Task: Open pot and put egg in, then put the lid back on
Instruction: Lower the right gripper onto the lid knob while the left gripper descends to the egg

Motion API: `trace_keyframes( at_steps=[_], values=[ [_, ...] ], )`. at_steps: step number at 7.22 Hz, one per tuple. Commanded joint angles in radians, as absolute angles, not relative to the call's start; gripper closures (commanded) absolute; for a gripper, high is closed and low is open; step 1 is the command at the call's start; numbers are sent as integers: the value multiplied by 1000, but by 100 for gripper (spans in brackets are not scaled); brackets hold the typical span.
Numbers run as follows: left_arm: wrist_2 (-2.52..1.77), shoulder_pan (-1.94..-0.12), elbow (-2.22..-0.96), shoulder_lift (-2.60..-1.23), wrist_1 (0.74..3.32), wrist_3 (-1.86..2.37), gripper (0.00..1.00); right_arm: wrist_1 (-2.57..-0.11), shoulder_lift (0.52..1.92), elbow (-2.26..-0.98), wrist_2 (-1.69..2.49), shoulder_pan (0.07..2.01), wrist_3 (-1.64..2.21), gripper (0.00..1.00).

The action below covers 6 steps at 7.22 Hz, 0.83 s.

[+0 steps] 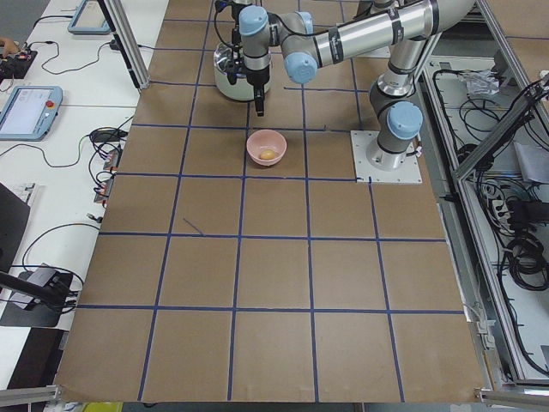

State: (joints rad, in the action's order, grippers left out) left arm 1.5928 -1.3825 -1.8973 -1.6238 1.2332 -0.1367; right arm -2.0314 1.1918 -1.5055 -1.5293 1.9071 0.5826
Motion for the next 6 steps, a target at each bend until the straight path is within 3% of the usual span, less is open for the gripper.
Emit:
trace_keyframes(
  at_steps=[1,3,6],
  values=[
    [1588,-1325,-2032,-1666,1057,-204,4,-2023,1192,-1508,-1525,1914,586,64],
    [1586,-1287,-2080,-1715,981,-242,4,-1956,1227,-1497,-1535,1896,537,70],
    [1591,-1284,-2135,-1758,896,-242,4,-1757,1421,-1500,-1525,1809,457,70]
  ],
)
